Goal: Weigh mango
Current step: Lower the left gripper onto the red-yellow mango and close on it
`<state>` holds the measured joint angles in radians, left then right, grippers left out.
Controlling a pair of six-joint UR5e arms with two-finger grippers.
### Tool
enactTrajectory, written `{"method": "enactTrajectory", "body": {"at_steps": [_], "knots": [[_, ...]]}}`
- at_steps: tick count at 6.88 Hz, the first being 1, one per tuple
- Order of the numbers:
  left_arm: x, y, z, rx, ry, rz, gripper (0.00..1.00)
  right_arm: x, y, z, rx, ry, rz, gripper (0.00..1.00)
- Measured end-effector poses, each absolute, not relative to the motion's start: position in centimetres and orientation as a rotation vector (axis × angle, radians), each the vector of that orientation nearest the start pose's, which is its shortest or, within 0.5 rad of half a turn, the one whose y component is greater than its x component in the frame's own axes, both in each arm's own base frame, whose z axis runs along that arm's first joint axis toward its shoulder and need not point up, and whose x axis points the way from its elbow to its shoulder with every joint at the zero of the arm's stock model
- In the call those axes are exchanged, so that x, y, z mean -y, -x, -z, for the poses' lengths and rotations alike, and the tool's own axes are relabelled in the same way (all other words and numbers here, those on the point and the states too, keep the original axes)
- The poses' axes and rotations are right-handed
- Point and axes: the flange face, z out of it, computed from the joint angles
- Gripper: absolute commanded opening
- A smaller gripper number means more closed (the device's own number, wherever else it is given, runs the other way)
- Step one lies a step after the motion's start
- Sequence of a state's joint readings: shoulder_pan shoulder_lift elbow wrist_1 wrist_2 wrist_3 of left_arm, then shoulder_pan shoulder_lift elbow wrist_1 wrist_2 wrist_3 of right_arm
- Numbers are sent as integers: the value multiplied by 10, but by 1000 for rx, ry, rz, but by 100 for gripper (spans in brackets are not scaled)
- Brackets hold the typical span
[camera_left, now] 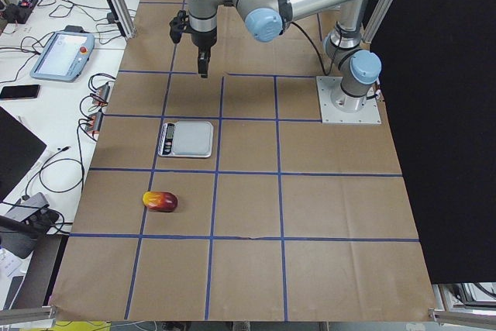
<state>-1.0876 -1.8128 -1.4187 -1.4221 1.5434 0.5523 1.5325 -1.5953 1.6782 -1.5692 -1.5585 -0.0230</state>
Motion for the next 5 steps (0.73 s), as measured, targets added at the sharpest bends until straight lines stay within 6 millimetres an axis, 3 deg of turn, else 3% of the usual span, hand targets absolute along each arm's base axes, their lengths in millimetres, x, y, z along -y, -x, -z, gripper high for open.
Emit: {"method": "enactTrajectory", "body": {"at_steps": [2, 3, 5], "knots": [[643, -304, -423, -3105, -157, 136, 100, 476, -116, -447, -3124, -25, -131, 100], [670, -355, -407, -3087, -193, 154, 100, 476, -116, -447, -3124, -25, -131, 100], [711, -417, -353, -3106, -253, 157, 100, 476, -116, -447, -3124, -25, -131, 100]]}}
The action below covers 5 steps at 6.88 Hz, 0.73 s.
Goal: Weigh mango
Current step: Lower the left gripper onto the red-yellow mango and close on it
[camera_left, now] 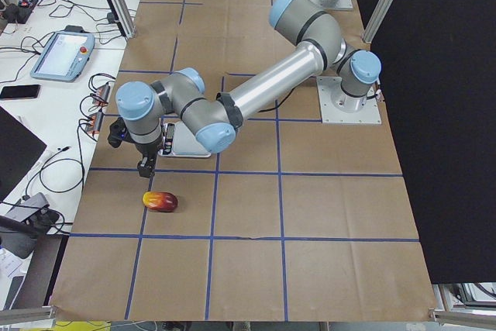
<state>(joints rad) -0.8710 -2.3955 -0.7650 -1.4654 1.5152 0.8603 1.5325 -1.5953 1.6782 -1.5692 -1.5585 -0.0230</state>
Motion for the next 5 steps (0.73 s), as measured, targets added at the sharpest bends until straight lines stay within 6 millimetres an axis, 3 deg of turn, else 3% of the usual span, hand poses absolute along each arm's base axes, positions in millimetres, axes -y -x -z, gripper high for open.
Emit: {"method": "enactTrajectory", "body": {"at_steps": [2, 5], "knots": [[719, -454, -307, -3138, -278, 147, 99, 476, -116, -447, -3124, -25, -131, 100], [728, -471, -252, -3155, -294, 128, 99, 476, -116, -447, -3124, -25, -131, 100]]}}
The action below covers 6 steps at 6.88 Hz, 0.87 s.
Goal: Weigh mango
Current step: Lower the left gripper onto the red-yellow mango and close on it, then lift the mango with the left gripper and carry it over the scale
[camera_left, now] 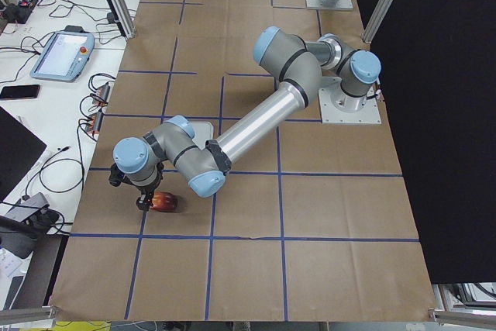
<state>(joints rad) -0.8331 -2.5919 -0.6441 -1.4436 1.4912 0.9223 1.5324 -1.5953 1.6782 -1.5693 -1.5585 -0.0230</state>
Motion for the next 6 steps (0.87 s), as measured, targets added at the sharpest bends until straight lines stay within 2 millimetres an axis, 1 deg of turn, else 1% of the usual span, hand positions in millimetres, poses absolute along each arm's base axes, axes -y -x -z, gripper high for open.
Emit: {"method": "enactTrajectory", "body": {"at_steps": [1, 3, 4, 5, 6], "knots": [[731, -473, -230, -3165, -295, 114, 99, 476, -116, -447, -3124, -25, -131, 100], [734, -475, -202, -3181, -290, 94, 99, 476, -116, -447, -3124, -25, -131, 100], [735, -475, -191, -3188, -288, 85, 90, 476, -116, -447, -3124, -25, -131, 100], [736, -476, -184, -3190, -286, 82, 68, 476, -116, -447, -3124, -25, -131, 100], [736, -476, -182, -3189, -283, 81, 51, 476, -116, -447, -3124, -25, -131, 100]]}}
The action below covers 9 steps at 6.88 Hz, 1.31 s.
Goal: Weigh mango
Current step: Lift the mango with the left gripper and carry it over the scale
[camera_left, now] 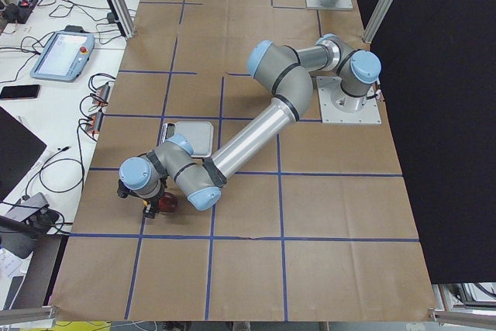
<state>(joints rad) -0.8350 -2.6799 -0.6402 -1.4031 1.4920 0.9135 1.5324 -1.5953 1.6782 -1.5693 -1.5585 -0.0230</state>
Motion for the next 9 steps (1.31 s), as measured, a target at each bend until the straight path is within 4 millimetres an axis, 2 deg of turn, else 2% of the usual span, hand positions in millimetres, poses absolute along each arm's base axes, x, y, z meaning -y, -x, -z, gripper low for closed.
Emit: {"method": "enactTrajectory", "body": {"at_steps": [1, 2, 3, 4, 5, 6, 7, 8, 9], "knots": [[736, -476, -182, -3188, -281, 82, 45, 476, -116, -447, -3124, -25, -131, 100], [736, -477, -185, -3185, -278, 88, 44, 476, -116, -447, -3124, -25, -131, 100], [737, -476, -197, -3176, -278, 102, 44, 476, -116, -447, -3124, -25, -131, 100], [737, -472, -220, -3170, -281, 107, 44, 476, -116, -447, -3124, -25, -132, 100], [734, -460, -252, -3179, -275, 91, 41, 476, -116, -447, -3124, -25, -132, 100], [728, -438, -288, -3208, -244, 47, 39, 476, -116, -447, -3124, -25, -132, 100], [722, -402, -316, -3246, -197, -23, 39, 476, -116, -447, -3124, -25, -131, 100], [715, -358, -329, -3276, -146, -97, 39, 476, -116, -447, -3124, -25, -131, 100], [705, -315, -333, -3285, -91, -142, 39, 476, -116, -447, -3124, -25, -131, 100]]}}
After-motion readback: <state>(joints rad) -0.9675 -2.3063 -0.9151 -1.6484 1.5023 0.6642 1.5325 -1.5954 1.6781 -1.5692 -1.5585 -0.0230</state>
